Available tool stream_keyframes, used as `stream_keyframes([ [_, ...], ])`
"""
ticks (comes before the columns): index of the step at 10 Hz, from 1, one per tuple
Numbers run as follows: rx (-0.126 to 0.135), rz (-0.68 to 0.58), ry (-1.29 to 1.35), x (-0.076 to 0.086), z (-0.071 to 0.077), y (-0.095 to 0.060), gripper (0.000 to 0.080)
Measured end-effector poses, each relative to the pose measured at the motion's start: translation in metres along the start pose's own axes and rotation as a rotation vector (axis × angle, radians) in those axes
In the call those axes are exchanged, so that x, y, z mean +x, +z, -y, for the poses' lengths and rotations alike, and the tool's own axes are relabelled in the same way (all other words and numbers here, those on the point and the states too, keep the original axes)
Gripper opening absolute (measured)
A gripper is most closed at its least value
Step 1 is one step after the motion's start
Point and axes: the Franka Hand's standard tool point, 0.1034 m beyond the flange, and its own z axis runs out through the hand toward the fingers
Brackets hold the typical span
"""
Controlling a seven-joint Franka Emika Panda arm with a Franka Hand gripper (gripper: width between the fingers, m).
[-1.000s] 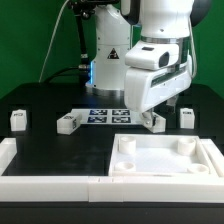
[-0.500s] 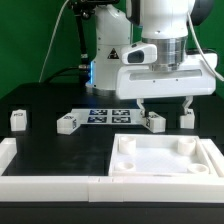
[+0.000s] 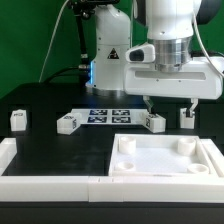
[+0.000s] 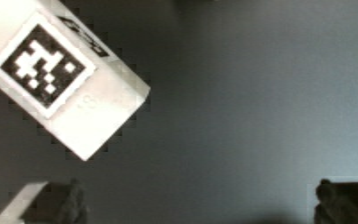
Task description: Assemble one leg
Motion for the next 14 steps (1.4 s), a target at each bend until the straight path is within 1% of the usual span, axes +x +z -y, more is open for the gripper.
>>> stream_keyframes([
  [1, -0.002, 0.001, -0.002, -0.005, 0.003, 0.002, 0.0648],
  [2, -0.008, 0.010, -0.031, -0.020, 0.012, 0.006, 0.0648],
  [3, -0.011, 0.014, -0.070, -0.030, 0.018, 0.008, 0.0648],
  [5, -0.006, 0.003, -0.158, -0.035, 0.024, 0.009, 0.0648],
  [6, 0.005, -0.016, -0.224, -0.034, 0.028, 0.010, 0.0648],
  [7, 0.006, -0.015, -0.241, -0.035, 0.027, 0.013, 0.0648],
  [8, -0.015, 0.043, -0.233, -0.036, 0.023, 0.012, 0.0648],
  [9, -0.029, 0.087, -0.244, -0.036, 0.021, 0.012, 0.0648],
  [10, -0.060, 0.205, -0.252, -0.038, 0.016, 0.011, 0.0648],
  [11, -0.088, 0.346, -0.256, -0.039, 0.014, 0.010, 0.0648],
  [12, -0.106, 0.455, -0.253, -0.036, 0.016, 0.012, 0.0648],
  [13, -0.119, 0.517, -0.253, -0.036, 0.020, 0.014, 0.0648],
  [14, -0.154, 0.643, -0.253, -0.047, 0.016, 0.010, 0.0648],
])
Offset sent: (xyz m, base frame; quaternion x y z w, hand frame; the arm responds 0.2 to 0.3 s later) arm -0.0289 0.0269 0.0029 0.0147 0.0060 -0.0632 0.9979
